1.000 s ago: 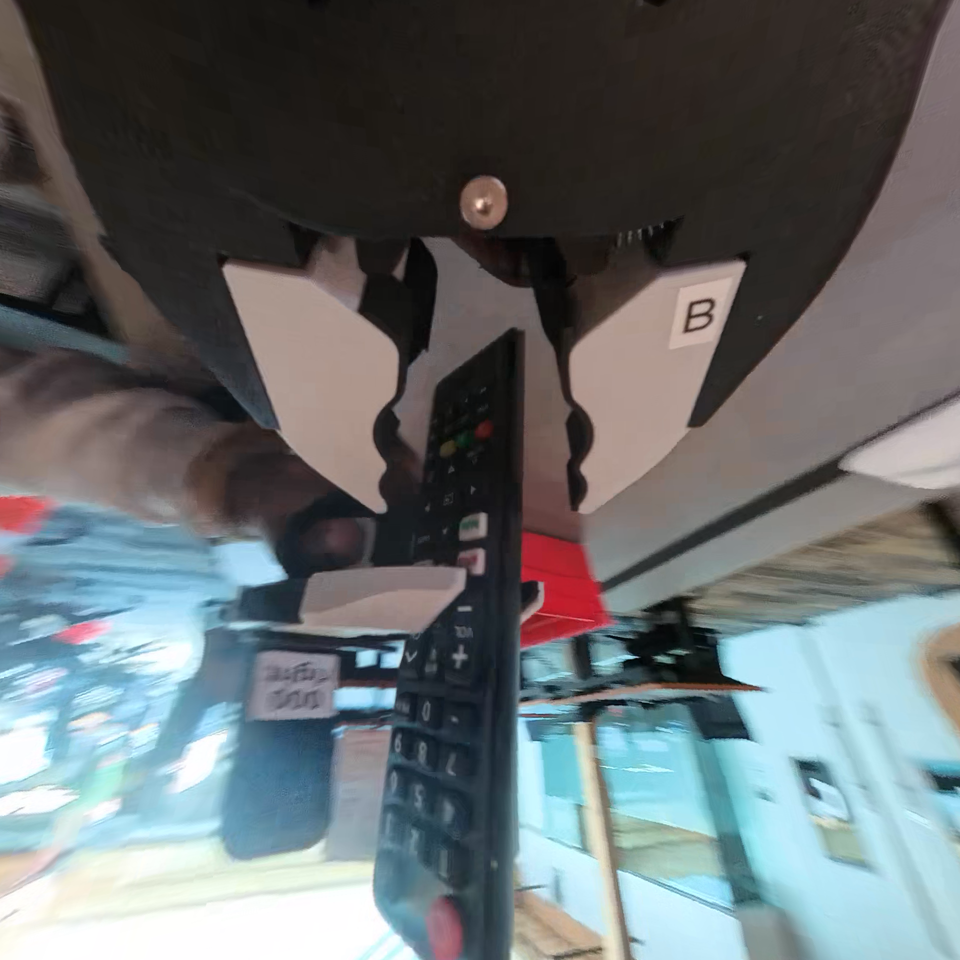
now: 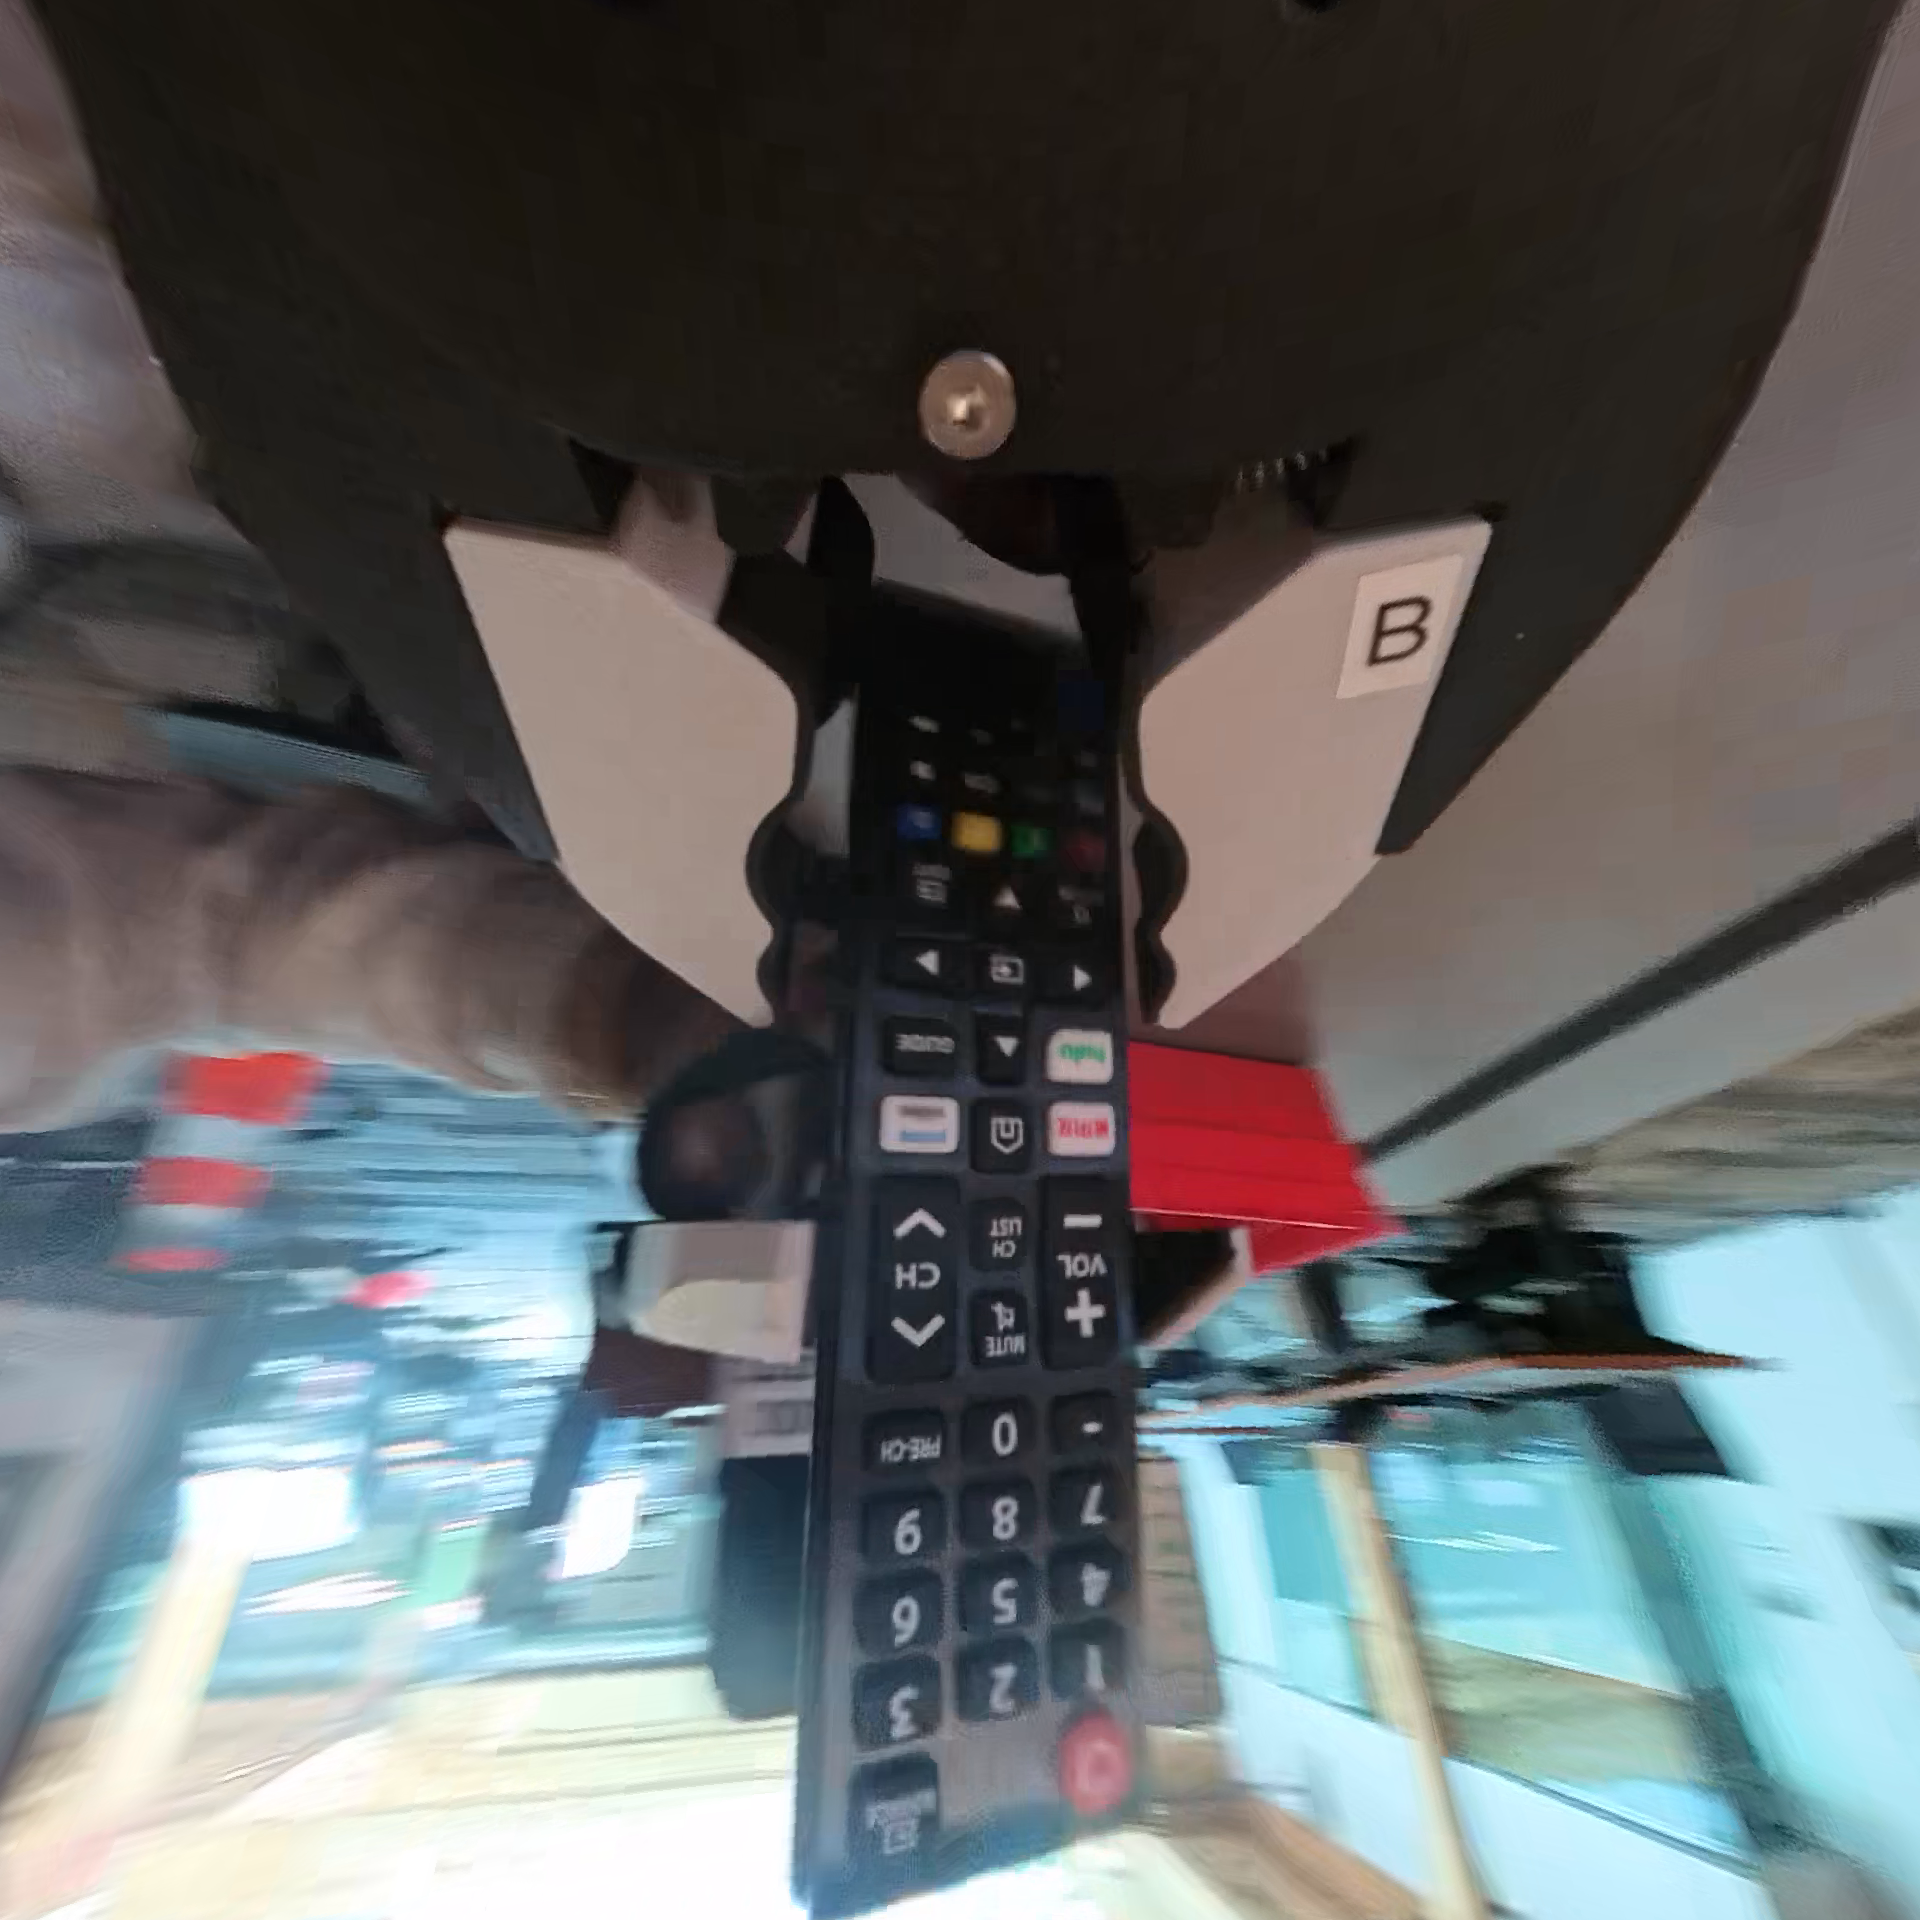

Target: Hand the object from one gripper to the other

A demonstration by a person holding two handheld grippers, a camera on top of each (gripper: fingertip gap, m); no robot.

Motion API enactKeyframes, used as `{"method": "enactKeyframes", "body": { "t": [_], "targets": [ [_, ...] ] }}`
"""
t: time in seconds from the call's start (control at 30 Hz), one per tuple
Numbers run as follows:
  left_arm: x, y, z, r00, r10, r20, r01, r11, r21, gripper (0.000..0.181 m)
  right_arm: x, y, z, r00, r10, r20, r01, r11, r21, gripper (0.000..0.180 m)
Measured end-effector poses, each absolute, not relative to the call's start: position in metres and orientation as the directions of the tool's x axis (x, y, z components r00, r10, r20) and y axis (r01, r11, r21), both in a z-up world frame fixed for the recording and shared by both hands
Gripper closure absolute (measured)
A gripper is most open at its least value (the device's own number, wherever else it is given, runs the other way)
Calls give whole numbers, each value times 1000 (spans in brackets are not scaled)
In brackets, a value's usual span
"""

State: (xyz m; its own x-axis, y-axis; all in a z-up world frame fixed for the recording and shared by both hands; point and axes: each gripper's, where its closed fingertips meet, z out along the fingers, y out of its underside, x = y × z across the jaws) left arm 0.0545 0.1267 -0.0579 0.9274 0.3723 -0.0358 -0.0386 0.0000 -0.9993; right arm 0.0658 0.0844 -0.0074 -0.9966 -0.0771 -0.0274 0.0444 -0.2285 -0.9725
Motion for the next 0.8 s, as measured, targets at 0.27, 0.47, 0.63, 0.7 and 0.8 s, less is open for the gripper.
{"method": "enactKeyframes", "body": {
  "t": [0.27,0.47,0.63,0.7,0.8],
  "targets": [
    [23,108,-59,507,678,-532,-358,-396,-846,141,30,85,-12,-957,290,-18,-48,-219,-974,129],
    [37,112,-51,745,598,-295,-271,-132,-953,155,38,85,-6,-981,193,-9,-42,-257,-966,133],
    [75,124,-43,975,223,-2,-28,112,-993,157,57,99,3,-983,-145,-115,155,-302,-941,124],
    [83,128,-45,988,151,33,16,110,-994,157,68,99,1,-950,-265,-165,235,-259,-937,140],
    [80,129,-49,986,157,61,47,91,-995,156,81,97,-2,-945,-304,-122,194,-219,-956,156]
  ]
}}
